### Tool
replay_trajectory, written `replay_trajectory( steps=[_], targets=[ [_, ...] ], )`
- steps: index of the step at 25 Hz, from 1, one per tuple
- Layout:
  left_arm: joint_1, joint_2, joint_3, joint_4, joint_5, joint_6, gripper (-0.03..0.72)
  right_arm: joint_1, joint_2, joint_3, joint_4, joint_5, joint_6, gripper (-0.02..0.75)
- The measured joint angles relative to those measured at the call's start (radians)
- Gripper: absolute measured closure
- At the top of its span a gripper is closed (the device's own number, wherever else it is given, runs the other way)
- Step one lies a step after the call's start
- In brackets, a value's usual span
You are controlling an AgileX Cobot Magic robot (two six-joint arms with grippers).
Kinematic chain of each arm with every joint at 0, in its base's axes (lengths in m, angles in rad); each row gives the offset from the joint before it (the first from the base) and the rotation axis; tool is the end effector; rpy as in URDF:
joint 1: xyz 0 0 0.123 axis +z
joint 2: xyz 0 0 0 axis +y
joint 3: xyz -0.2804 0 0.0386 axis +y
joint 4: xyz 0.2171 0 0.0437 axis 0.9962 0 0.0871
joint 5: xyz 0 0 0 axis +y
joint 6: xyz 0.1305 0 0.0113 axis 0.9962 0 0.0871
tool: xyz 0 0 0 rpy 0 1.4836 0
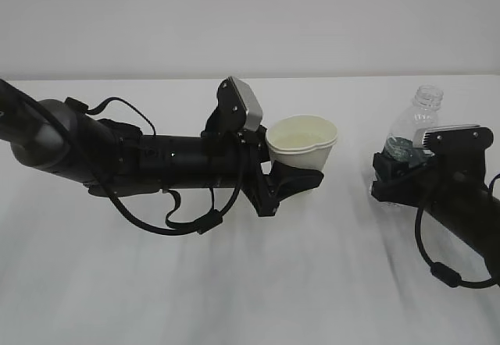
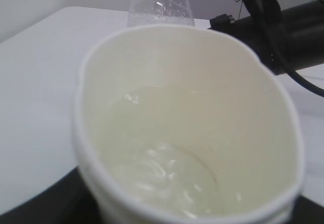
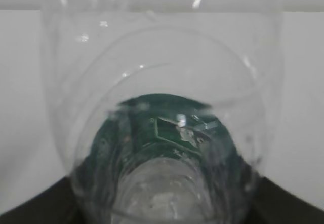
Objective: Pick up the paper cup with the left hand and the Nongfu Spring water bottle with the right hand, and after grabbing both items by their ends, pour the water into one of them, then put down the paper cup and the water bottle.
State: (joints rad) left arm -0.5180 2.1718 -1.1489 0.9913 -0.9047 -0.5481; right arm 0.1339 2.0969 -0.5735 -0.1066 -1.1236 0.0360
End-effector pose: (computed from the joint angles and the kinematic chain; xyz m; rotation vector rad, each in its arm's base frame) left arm 0.3346 -0.2898 0.1381 1.1192 1.5479 -0.8876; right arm 0.3472 0.0595 0.0908 -0.2015 1.8771 0.1752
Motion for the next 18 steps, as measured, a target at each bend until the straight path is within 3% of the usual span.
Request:
replay_trajectory(
  steps=[18],
  targets=[
    [0.000, 0.000, 0.000, 0.000, 0.000, 0.000, 0.253, 0.000, 0.000, 0.032, -0.021, -0.016, 0.002, 0.332]
  ],
)
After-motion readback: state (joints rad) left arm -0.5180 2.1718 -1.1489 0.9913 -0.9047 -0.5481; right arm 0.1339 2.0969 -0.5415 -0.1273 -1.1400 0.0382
